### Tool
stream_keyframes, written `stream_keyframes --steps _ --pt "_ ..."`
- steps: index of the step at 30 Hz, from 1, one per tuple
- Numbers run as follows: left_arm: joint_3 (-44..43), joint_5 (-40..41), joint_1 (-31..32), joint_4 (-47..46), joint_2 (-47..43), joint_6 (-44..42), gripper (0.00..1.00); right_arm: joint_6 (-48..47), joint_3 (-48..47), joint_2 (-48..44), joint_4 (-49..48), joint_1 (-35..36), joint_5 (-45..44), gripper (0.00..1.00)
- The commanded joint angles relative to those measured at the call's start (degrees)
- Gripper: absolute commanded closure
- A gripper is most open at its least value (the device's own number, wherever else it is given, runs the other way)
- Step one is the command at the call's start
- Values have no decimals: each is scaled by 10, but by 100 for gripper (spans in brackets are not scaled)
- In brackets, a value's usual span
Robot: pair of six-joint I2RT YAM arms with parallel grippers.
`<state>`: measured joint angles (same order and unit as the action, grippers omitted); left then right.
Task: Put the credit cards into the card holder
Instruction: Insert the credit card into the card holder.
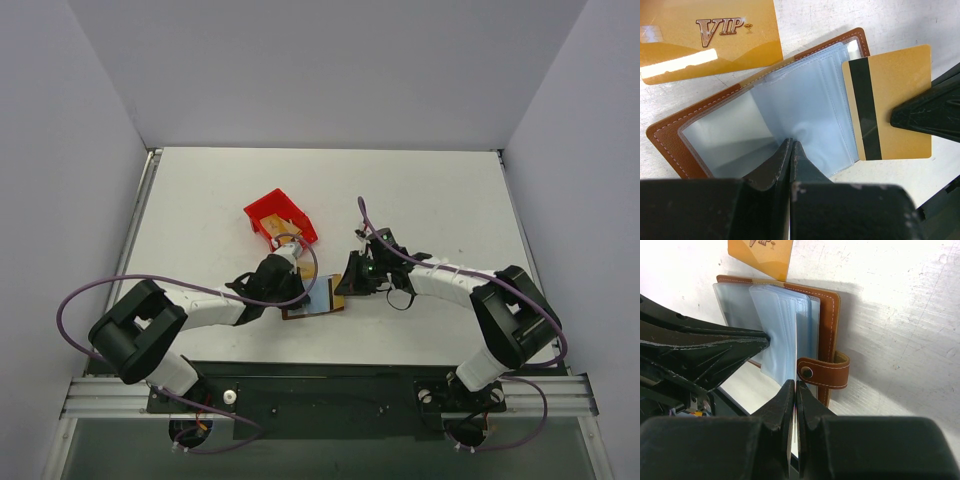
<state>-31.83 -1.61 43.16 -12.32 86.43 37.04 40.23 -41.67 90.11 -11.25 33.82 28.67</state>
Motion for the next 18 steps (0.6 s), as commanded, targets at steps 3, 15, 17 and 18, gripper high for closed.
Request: stream_keyframes --steps 3,15,17,18 --pt "12 10 2 30 13 -5 100 -16 8 -2 18 -3 -13 100" --pt "12 9 1 29 14 -5 100 8 -3 43 -23 -3 28 100" --pt "12 10 2 28 14 -5 100 8 -3 44 -26 -3 31 100" --pt "12 9 2 28 14 -5 100 9 -3 44 -26 -3 30 100"
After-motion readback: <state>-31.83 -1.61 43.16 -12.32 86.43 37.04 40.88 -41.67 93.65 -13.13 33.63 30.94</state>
